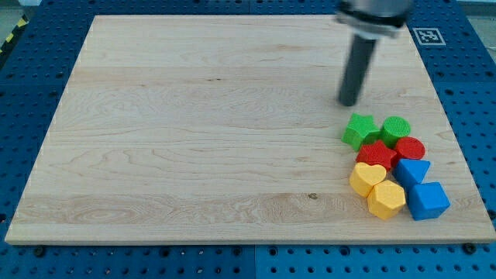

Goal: Push blue cube a bit left

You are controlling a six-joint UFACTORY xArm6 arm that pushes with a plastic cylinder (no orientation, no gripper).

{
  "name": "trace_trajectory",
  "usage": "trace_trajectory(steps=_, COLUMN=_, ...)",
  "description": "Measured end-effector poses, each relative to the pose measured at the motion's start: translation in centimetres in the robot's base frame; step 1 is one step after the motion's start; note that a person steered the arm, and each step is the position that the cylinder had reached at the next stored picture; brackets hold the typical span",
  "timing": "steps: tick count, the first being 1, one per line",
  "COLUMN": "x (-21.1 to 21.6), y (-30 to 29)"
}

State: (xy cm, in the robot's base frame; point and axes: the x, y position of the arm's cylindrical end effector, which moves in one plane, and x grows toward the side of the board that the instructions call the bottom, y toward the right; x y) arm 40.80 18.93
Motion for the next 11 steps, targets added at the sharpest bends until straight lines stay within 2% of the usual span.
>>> trace_trajectory(steps=1, x=2.0, y=8.5)
trace_trajectory(steps=2, x=5.4, y=9.1)
trace_trajectory(steps=3, x=7.1, y=9.1)
trace_trajectory(steps=5, x=16.9, y=9.1)
trace_trajectory(steps=7, x=18.5, y=9.1)
trace_trajectory(steps=11, x=18.5, y=2.4)
